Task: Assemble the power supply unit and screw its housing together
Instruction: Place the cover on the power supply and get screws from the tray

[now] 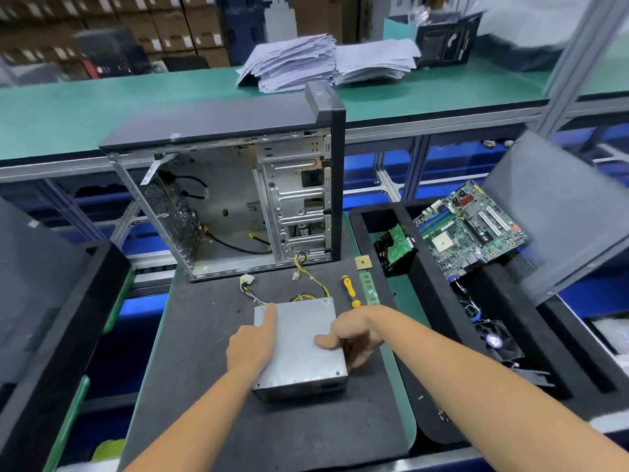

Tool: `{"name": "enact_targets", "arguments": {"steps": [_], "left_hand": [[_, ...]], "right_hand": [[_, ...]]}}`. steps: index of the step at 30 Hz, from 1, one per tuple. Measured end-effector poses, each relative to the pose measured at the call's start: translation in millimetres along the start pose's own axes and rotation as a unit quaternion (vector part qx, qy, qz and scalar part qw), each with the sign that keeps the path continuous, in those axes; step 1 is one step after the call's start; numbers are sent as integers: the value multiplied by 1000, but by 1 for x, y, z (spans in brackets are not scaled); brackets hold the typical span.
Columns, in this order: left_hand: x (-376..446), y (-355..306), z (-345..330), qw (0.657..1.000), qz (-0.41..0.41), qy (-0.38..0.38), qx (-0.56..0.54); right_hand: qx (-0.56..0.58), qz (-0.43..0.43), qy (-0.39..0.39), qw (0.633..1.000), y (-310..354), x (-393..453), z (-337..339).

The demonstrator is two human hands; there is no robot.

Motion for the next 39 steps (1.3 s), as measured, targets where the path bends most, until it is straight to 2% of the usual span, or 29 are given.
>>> {"name": "enact_targets", "arguments": {"steps": [5,7,8,9,10,11,13,16,18,21,28,32,34,36,39], "left_hand": [[-2,-3,3,999,-15,47,-13],[2,4,13,995,-7,74,-67],[5,7,20,991,-14,77,-109],[8,8,27,986,-33,72,-148],[10,7,32,980,-58,67,-179],[11,5,37,974,-85,62,-201],[11,-3,44,967,-140,47,-207],[6,-13,41,959,-191,89,-190],[4,-17,32,958,-210,119,-155],[5,-18,32,955,-233,106,-148],[10,-18,36,956,-209,113,-175],[8,-22,38,957,-213,102,-169],[7,-26,40,957,-213,98,-170],[8,-28,42,957,-213,100,-168],[9,-26,42,947,-215,142,-189]], "right_hand": [[-53,-26,-8,998,12,-8,8],[-152,-6,-132,979,34,-15,23],[-222,11,-230,947,50,-23,31],[-277,38,-335,900,66,-33,36],[-308,67,-406,858,79,-39,37],[-328,95,-438,831,90,-40,34],[-375,139,-421,814,108,-31,21],[-397,178,-330,838,119,-8,0],[-415,190,-291,841,121,1,-9],[-409,212,-281,842,119,7,-12],[-434,212,-288,827,117,3,-16],[-485,169,-226,828,109,4,-32],[-542,136,-219,800,107,3,-39],[-562,124,-221,787,108,3,-42],[-539,135,-215,803,109,1,-40]]}}
Point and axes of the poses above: each hand's wrist, its own x-axis towards the middle knuckle, its own z-axis out of the back of the hand, y = z × x, the point moved 6 cm from there along x, towards the middle knuckle, and after that the axes turned 9 degrees about y, right-handed, at the moved point
